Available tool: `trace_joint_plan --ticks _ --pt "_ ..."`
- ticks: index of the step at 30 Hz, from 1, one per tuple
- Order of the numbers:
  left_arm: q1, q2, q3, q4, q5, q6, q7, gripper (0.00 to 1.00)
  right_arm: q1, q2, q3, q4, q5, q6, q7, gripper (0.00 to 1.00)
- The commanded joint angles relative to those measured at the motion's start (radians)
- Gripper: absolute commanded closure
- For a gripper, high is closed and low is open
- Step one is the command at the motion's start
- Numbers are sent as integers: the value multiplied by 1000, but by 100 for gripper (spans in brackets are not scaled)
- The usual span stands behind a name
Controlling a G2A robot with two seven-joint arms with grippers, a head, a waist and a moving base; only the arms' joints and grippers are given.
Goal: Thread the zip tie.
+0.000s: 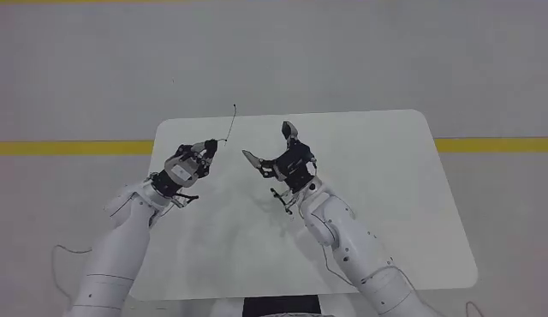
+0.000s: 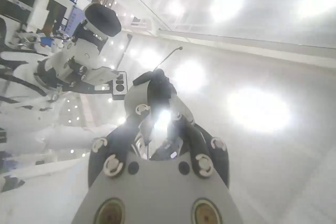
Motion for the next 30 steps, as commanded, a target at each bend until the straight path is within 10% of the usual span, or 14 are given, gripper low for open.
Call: trace_joint_plan --ticks 1,19,23,30 --pt "4 6 11 0 -26 -2 9 100 7 -1 -8 1 -31 16 -11 0" --pt "3 7 10 -2 -24 -2 9 100 15 -12 -56 9 -31 25 -26 2" --pt "3 7 10 -2 -24 -2 9 100 26 -17 -73 16 -33 28 -35 53" --pt "3 7 10 -2 -24 -2 9 100 44 -26 -101 35 -17 21 -25 62"
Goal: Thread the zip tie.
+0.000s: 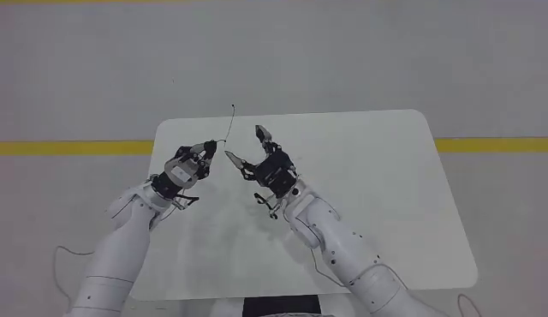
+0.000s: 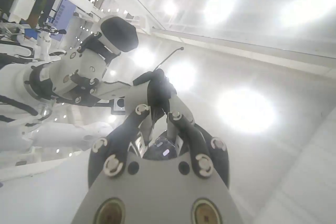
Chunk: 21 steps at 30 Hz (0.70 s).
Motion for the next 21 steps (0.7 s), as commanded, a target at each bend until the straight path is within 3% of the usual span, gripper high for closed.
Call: trace_joint_plan --ticks 1,21 --pt "0 0 0 0 0 0 0 100 3 -2 -5 6 9 1 5 63" --pt "0 0 0 0 0 0 0 100 7 -10 -22 6 14 -21 5 68"
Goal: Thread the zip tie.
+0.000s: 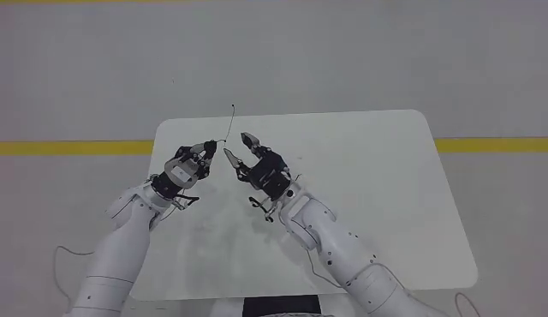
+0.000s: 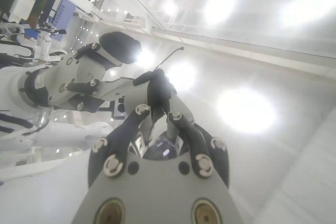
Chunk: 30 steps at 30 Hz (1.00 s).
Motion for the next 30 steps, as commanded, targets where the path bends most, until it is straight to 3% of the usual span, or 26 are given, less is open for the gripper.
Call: trace_joint_plan --ticks 1,5,30 --pt "0 0 0 0 0 0 0 100 1 -1 -1 -1 0 -2 -1 69" --pt "0 0 0 0 0 0 0 100 1 -2 -4 -3 2 -6 -3 75" --pt "0 0 0 0 0 0 0 100 8 -9 -21 -4 -4 -18 3 74"
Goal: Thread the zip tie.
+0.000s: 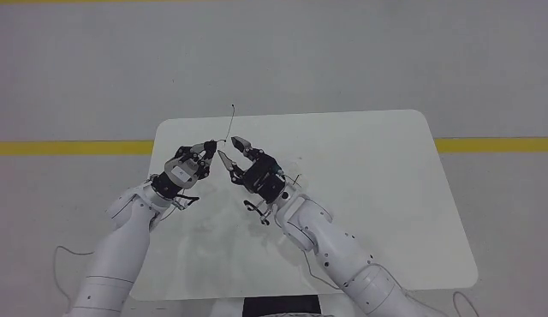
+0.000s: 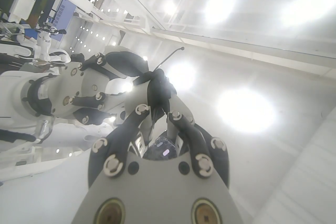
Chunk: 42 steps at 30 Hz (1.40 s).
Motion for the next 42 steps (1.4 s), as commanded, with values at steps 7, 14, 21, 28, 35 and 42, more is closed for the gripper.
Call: trace_joint_plan --ticks 7,14,21,28,35,42 --pt "0 0 0 0 0 0 0 100 1 -2 1 -2 2 6 7 81" --pt "0 0 0 0 0 0 0 100 1 -3 3 -1 3 13 15 89" --pt "0 0 0 0 0 0 0 100 -4 -3 6 -3 1 15 19 100" --pt "0 0 0 0 0 0 0 100 -14 -1 11 -7 -15 21 23 100" --pt "0 0 0 0 0 0 0 100 -26 2 18 -5 -34 25 30 100" --pt "0 0 0 0 0 0 0 100 -33 6 28 1 -56 33 38 100"
